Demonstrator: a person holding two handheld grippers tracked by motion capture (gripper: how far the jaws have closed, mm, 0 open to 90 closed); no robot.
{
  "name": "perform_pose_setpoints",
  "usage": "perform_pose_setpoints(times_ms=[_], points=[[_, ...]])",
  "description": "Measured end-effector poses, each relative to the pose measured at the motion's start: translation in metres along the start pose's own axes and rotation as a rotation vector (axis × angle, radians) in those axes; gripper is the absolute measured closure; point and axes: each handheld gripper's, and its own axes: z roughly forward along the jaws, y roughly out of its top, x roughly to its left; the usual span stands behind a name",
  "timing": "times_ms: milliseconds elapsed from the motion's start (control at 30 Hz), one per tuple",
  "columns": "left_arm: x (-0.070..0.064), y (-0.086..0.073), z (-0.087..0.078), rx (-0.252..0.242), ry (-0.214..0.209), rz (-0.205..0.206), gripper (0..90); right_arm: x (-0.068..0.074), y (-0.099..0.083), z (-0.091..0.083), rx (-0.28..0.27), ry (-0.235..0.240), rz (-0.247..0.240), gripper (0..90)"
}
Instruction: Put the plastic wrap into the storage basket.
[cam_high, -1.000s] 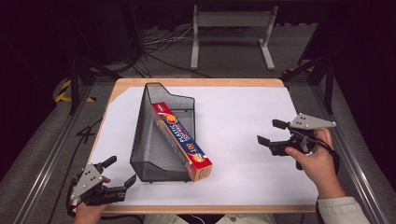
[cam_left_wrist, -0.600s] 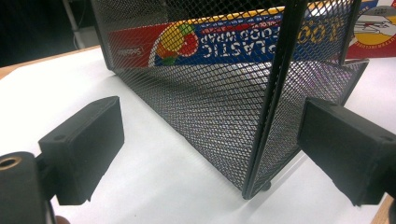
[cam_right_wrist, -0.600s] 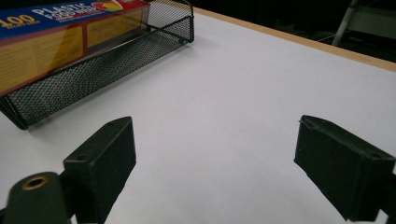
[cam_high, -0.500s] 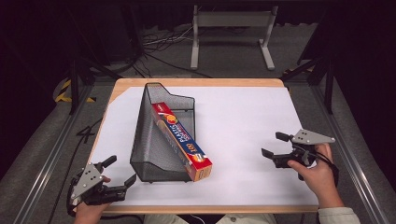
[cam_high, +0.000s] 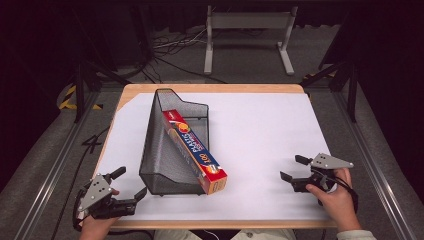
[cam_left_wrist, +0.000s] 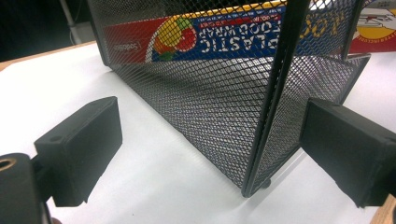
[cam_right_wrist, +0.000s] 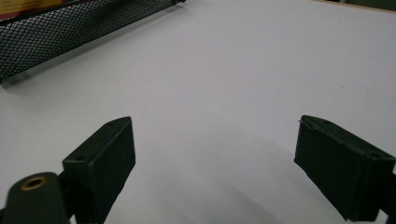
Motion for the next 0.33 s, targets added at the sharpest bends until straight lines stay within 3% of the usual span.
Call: perform_pose_setpoints(times_ms=[333], points=[[0.0008, 0.0000, 0.0014, 0.013, -0.002, 0.003, 6.3, 0.0035, -0.0053, 0.0033, 0.003, 0.007, -0.012, 12.8]])
